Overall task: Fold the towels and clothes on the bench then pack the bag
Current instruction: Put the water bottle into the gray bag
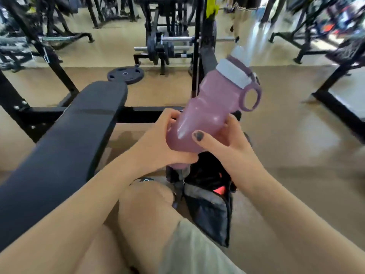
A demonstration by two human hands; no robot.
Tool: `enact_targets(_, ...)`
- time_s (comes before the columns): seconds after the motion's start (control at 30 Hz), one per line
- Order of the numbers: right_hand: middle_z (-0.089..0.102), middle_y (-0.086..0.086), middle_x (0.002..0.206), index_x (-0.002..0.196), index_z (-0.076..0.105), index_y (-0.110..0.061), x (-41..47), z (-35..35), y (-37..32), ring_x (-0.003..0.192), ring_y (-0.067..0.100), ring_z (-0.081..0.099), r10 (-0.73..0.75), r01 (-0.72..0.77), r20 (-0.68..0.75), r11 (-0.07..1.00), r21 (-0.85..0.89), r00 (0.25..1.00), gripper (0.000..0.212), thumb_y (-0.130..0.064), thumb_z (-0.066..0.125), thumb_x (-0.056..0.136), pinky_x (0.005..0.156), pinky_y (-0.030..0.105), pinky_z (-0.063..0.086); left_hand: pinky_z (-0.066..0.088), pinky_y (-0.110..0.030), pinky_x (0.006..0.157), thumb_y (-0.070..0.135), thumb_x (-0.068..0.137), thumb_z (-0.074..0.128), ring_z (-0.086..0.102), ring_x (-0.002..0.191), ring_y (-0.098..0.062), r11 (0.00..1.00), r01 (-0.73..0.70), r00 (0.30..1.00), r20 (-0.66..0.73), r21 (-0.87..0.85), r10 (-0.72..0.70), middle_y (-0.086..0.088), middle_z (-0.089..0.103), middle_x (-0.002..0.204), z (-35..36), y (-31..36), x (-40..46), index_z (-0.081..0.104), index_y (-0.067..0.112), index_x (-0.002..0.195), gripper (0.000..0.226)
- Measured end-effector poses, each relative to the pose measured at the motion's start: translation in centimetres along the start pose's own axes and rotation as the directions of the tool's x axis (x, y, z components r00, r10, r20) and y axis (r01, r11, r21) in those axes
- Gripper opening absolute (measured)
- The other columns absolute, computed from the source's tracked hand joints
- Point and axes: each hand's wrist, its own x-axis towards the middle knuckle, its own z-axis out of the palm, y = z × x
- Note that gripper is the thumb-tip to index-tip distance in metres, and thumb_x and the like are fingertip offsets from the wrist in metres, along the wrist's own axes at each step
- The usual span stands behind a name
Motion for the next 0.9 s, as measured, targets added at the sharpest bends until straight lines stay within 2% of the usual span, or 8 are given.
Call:
enact_targets(0.17,0.067,0.006,0.131,0.145,0.046,-0.015,-4.6,-9.1,-2.0,0.119,0.021,0.066,-0.075,0.109,-0.353,0.991,0.078,0.932,0.089,-0.044,0.087,0.071,0.093,0.037,0.054,0.055,-0.036,0.090,0.023,0.065,0.095,0.064,0.104,-0.006,1.000,-0.023,0.976,0.217,-0.014,0.025,0.010,0.061,0.117,8.1,2.6,0.6,0.045,0.028,0.122,0.077)
enact_targets(0.27,0.065,0.005,0.132,0.140,0.050,-0.031,-7.1,-14.6,-1.8,0.117,0.023,0.065,-0.083,0.135,-0.508,0.989,0.066,0.857,0.097,-0.057,0.092,0.057,0.093,0.041,0.052,0.056,-0.039,0.092,0.026,0.066,0.094,0.066,0.103,-0.010,0.999,-0.034,0.932,0.361,-0.015,0.037,0.010,0.062,0.115,13.7,3.5,1.9,0.043,0.032,0.124,0.077)
enact_targets(0.37,0.070,0.006,0.123,0.130,0.060,-0.038,-10.1,-20.1,-0.9,0.111,0.027,0.067,-0.019,0.058,-0.466,0.996,0.070,0.884,0.090,-0.055,0.096,0.048,0.096,0.044,0.053,0.057,-0.039,0.089,0.032,0.067,0.091,0.064,0.099,-0.008,0.997,-0.052,0.866,0.500,0.061,0.014,0.014,0.060,0.111,18.9,3.2,3.2,0.040,0.036,0.124,0.077)
enact_targets(0.5,0.065,0.009,0.134,0.141,0.054,-0.040,-14.2,-26.5,0.3,0.121,0.034,0.064,0.228,-0.223,-0.234,0.974,0.047,0.945,0.086,-0.022,0.079,0.061,0.102,0.056,0.049,0.057,-0.042,0.078,0.026,0.068,0.087,0.062,0.091,-0.017,0.975,-0.114,0.790,0.612,0.189,-0.026,0.007,0.058,0.104,24.1,1.5,5.0,0.037,0.033,0.116,0.069)
enact_targets(0.57,0.068,0.002,0.131,0.133,0.059,-0.047,-14.9,-27.6,0.8,0.116,0.030,0.068,0.378,-0.379,-0.207,0.925,0.034,0.902,0.077,-0.010,0.085,0.071,0.095,0.048,0.056,0.055,-0.041,0.076,0.025,0.069,0.085,0.059,0.091,-0.019,0.941,-0.188,0.772,0.635,0.280,-0.035,0.005,0.056,0.105,26.1,0.3,5.9,0.036,0.035,0.117,0.069)
enact_targets(0.73,0.069,-0.013,0.107,0.114,0.062,-0.047,-13.2,-26.2,6.2,0.074,0.016,0.074,0.461,-0.654,-0.467,0.582,-0.483,0.755,0.043,-0.038,0.083,0.077,0.075,0.035,0.058,0.052,-0.045,0.085,0.022,0.073,0.076,0.057,0.109,-0.027,0.815,-0.354,0.768,0.639,0.460,-0.027,-0.002,0.057,0.121,29.5,-3.6,7.5,0.038,0.030,0.129,0.068)
enact_targets(0.83,0.070,-0.004,0.103,0.109,0.064,-0.035,-12.2,-25.5,10.0,0.051,0.020,0.071,0.498,-0.718,-0.541,0.606,-0.342,0.678,0.030,-0.036,0.079,0.083,0.063,0.031,0.053,0.049,-0.042,0.095,0.026,0.080,0.073,0.048,0.126,-0.025,0.824,-0.212,0.820,0.554,0.526,-0.142,-0.002,0.045,0.142,29.5,-5.8,8.3,0.034,0.024,0.144,0.075)
enact_targets(0.9,0.069,0.001,0.101,0.103,0.064,-0.029,-11.8,-25.6,12.3,0.051,0.027,0.071,0.521,-0.734,-0.600,0.657,-0.171,0.606,0.024,-0.035,0.078,0.085,0.067,0.041,0.058,0.047,-0.043,0.100,0.027,0.087,0.069,0.045,0.133,-0.026,0.851,-0.012,0.869,0.426,0.526,-0.251,-0.003,0.038,0.151,28.9,-7.2,8.9,0.023,0.024,0.155,0.082)
